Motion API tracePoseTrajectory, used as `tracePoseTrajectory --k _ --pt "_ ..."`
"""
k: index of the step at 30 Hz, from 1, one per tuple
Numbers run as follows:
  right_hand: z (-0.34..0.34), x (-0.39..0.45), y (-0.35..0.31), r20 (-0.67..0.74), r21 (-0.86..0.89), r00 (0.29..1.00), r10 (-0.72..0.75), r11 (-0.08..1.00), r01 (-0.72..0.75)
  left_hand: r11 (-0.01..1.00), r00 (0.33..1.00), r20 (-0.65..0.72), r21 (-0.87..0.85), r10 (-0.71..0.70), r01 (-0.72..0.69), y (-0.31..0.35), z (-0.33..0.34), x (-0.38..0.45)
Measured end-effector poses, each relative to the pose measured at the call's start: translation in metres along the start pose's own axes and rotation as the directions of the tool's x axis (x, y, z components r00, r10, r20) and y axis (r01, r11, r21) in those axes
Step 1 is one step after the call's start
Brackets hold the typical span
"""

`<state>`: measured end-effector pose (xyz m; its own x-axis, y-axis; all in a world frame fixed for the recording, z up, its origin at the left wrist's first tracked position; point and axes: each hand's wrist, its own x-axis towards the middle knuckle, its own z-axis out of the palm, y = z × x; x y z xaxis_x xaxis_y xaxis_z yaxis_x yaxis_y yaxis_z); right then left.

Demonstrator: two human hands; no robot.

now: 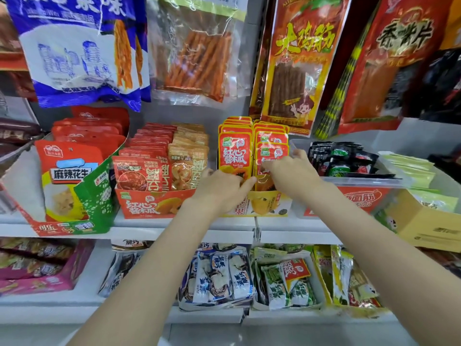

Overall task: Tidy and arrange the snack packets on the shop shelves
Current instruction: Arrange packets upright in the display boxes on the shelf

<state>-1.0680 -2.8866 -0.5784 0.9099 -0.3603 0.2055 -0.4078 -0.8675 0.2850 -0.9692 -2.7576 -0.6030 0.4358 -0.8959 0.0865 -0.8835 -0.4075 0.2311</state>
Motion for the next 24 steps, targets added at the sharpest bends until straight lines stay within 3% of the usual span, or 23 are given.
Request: tracePoseTrajectory --k 4,8,10,14,18,21,24 --pt "-0.008 0.001 -0.001 0.076 0.073 0.995 0.061 0.995 -0.067 1.0 0.998 -0.057 -0.021 -0.008 0.007 -0.002 -0.002 0.0" --pt "-0.017 -0.015 0.004 -0.012 0.139 0.995 0.096 0.986 -0.094 0.999 0.995 -0.096 -0.054 -0.003 -0.002 0.0 -0.002 0.0" --pt "-0.022 -0.03 0.012 -0.022 0.172 0.998 0.058 0.984 -0.054 0.999 0.991 -0.13 -0.044 0.012 -0.018 0.003 -0.002 -0.001" --pt "-0.028 -0.073 0.044 -0.174 0.223 0.985 -0.012 0.973 0.051 0.998 0.962 -0.269 -0.017 0.057 -0.064 0.02 -0.002 -0.018" --pt "-0.02 -0.138 0.088 -0.158 0.24 0.987 -0.006 0.97 0.044 0.961 0.874 -0.416 0.005 0.252 -0.275 0.058 0.02 -0.042" --pt "0.003 -0.192 0.111 -0.103 0.295 0.995 -0.016 0.954 0.046 0.901 0.847 -0.326 0.043 0.42 -0.431 0.09 0.057 -0.051" --pt "0.04 -0.229 0.129 0.104 0.435 0.994 0.017 0.898 -0.061 0.881 0.877 -0.117 -0.034 0.465 -0.472 0.112 0.103 -0.051"
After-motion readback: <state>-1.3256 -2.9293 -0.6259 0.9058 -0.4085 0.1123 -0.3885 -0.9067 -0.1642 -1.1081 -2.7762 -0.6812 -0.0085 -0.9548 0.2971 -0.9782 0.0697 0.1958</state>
